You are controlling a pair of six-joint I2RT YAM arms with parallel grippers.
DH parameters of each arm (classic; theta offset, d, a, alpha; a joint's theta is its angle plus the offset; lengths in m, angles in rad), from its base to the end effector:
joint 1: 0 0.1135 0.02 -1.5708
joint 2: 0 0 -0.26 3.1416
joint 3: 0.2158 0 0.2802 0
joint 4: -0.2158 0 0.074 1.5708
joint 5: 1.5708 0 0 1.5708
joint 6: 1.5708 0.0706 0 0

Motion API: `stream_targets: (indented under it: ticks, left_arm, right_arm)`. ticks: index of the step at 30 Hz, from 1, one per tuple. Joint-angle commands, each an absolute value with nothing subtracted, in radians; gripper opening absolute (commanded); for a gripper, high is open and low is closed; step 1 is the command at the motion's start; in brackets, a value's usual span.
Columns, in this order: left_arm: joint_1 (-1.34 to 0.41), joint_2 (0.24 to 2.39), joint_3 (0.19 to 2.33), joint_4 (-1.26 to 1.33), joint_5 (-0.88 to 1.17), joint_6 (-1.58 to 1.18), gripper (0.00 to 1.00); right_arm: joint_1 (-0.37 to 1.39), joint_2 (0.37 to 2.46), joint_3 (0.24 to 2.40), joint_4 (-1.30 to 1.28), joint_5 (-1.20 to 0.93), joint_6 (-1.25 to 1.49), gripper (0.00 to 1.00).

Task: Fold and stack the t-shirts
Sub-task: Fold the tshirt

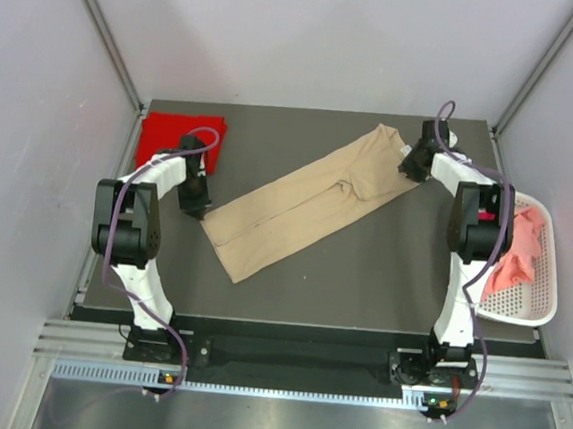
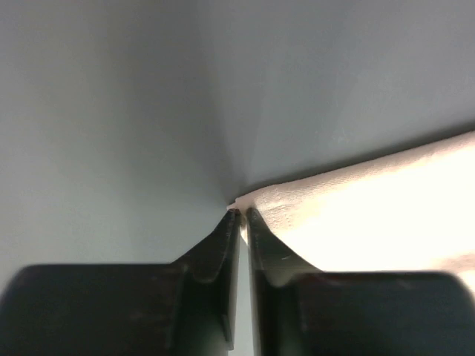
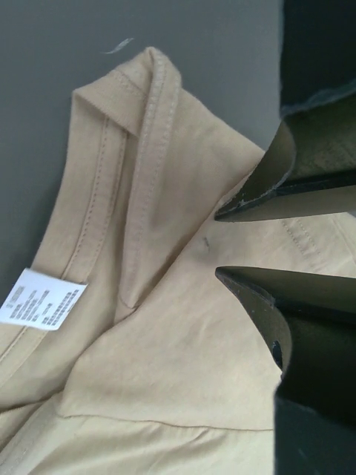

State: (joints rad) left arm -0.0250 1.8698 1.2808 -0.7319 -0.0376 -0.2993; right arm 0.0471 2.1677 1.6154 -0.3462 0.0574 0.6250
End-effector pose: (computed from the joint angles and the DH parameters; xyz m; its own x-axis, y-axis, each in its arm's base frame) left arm 0.3932 -0.0072 0.1197 -0.9302 -0.2715 -0.2470 -0.2706 0.9619 -0.0381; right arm 0.5202 0.0205 0.1230 -0.6404 0.5546 -0.5313 0.4481 0.8316 0.3280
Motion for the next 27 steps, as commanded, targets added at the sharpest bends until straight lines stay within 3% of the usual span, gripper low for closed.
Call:
stream_targets:
  ticks: [1,3,16,27]
  left_arm:
    - [-0.020,1.876,1.270,-0.768,-0.005,-0.294,0.06]
    - [-0.020,1.855,1.246,-0.765,0.034,-0.301,0.00]
    - [-0.021,1.733,1.042,-0.739,0.061,-0.333,0.00]
    - [-0.021,1.666,0.948,-0.736,0.023,-0.368,0.00]
  right_arm:
    - [0.035,2.204,1.683,-0.342,0.074,0.589,0.31]
    - [0.032,2.212,1.692,-0.341,0.074,0.578,0.31]
    - [-0.031,2.325,1.824,-0.327,-0.089,0.473,0.32]
    - [-0.034,2.192,1.816,-0.374,-0.080,0.498,0.36]
